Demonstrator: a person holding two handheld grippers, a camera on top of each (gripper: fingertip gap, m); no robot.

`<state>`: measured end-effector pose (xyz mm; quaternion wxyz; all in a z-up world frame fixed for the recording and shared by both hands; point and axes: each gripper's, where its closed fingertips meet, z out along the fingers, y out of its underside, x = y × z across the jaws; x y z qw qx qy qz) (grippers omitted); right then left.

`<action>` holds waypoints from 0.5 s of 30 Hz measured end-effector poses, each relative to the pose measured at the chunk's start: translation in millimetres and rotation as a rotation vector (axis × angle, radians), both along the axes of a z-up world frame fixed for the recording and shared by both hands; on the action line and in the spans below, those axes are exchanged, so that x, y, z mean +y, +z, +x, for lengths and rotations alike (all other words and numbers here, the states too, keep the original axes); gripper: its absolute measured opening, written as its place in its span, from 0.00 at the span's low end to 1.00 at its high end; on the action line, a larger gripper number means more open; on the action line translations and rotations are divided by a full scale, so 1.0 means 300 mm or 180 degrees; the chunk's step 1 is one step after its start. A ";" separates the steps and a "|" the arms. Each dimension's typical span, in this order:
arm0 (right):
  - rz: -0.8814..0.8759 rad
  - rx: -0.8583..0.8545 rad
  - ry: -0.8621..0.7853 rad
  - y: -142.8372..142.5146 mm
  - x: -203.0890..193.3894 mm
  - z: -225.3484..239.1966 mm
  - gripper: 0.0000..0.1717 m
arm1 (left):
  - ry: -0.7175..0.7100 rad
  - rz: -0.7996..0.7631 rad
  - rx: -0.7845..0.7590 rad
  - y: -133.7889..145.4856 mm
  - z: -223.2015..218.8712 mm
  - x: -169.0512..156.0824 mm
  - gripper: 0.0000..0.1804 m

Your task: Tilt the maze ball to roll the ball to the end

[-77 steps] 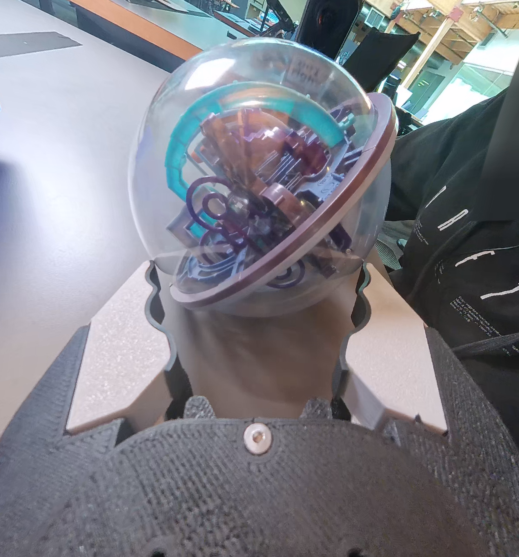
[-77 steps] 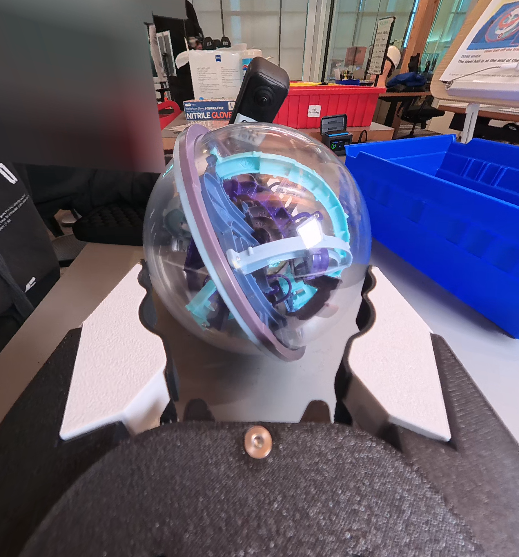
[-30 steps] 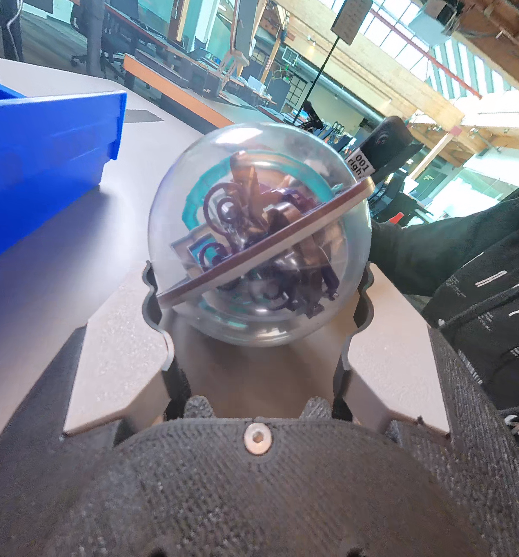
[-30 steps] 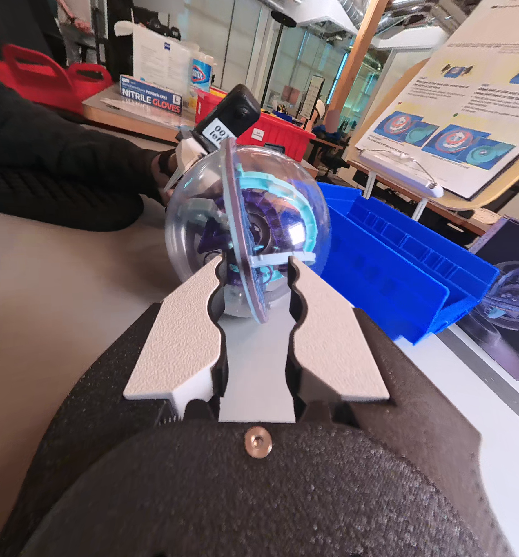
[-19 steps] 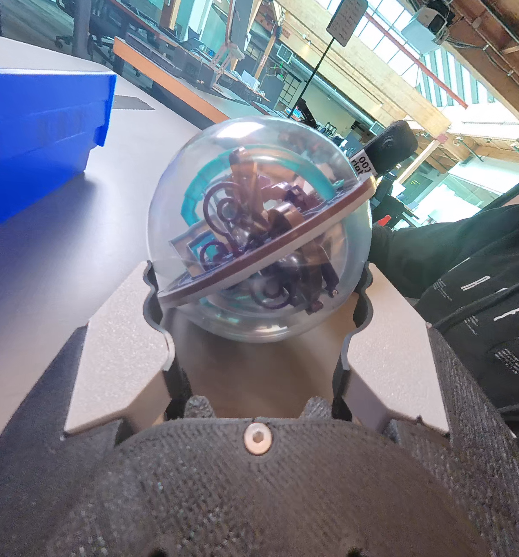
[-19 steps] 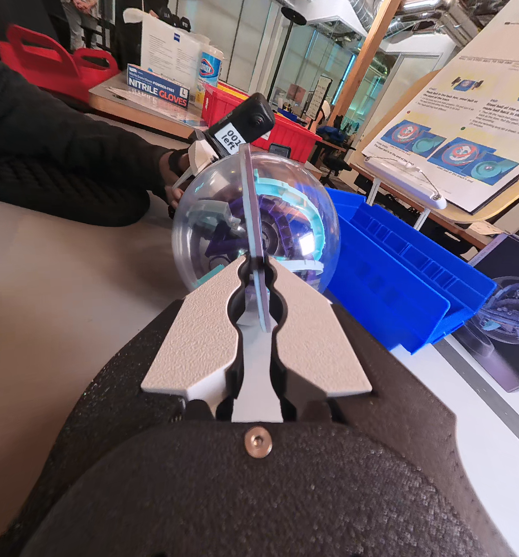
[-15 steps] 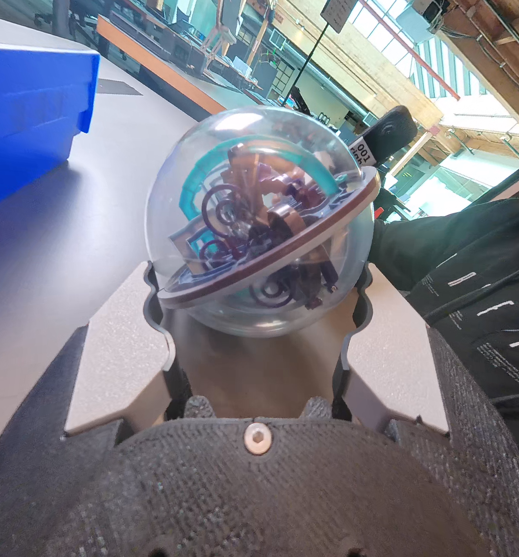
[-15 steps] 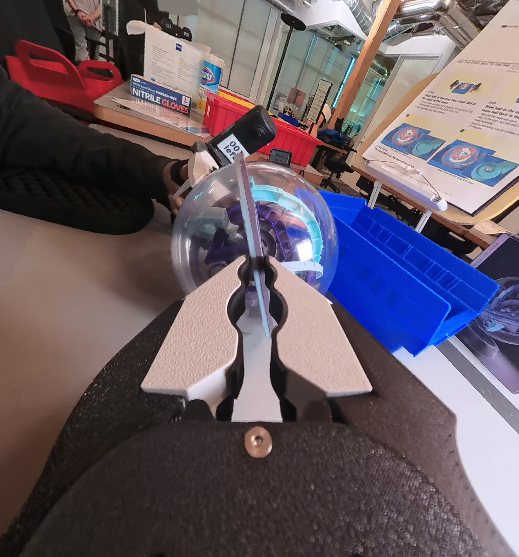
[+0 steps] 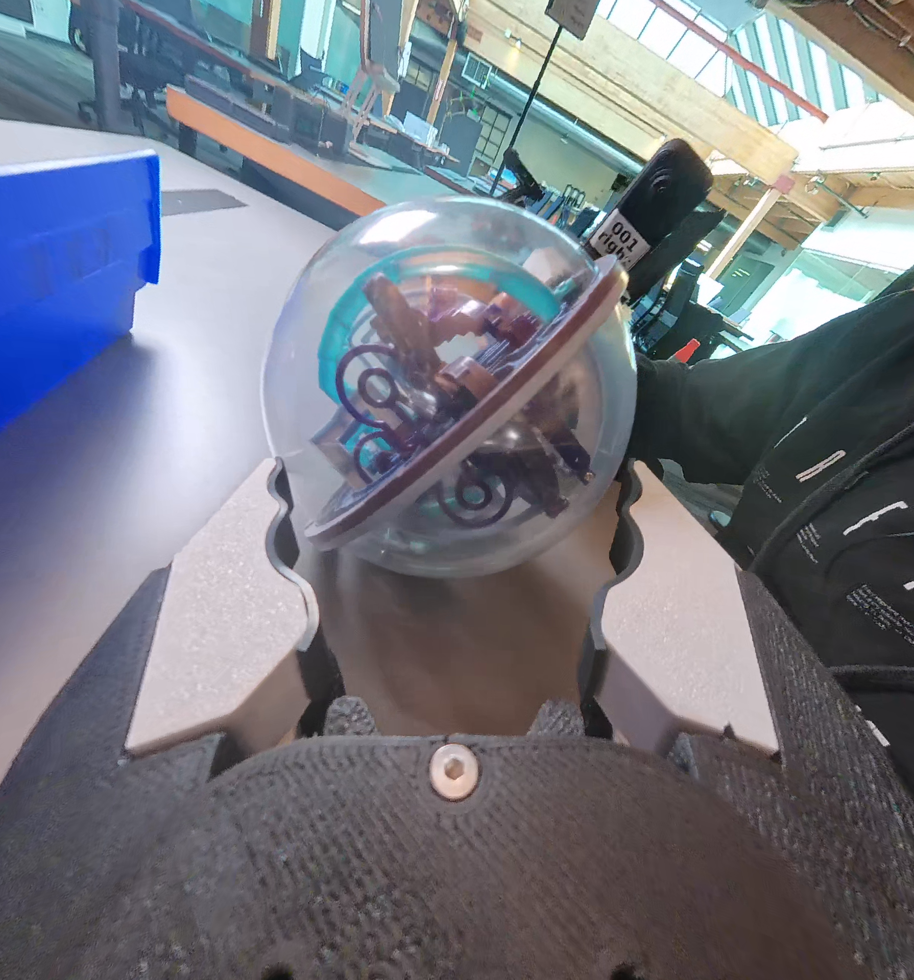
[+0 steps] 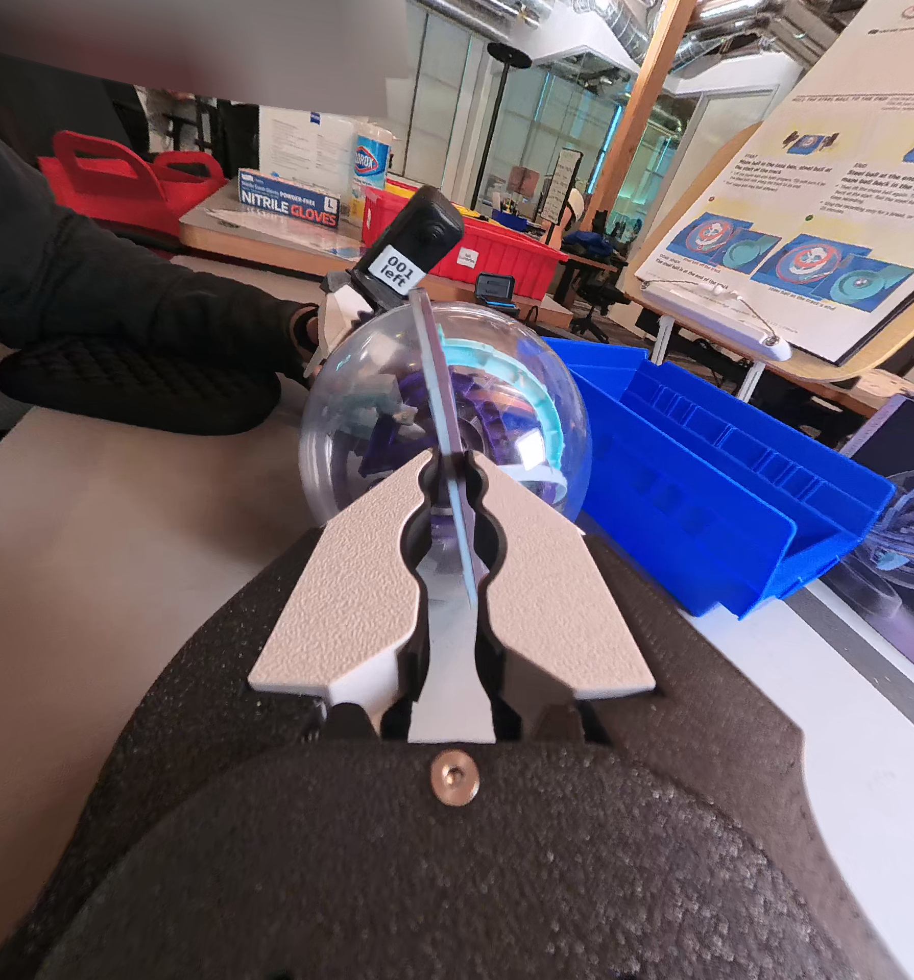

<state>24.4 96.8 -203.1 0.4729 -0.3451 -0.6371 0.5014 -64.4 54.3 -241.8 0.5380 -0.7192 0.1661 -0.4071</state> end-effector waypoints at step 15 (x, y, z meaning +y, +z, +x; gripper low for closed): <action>-0.0168 -0.0017 0.0054 -0.003 0.020 0.009 0.04 | 0.0124 0.0188 0.0262 0.009 -0.003 0.002 0.60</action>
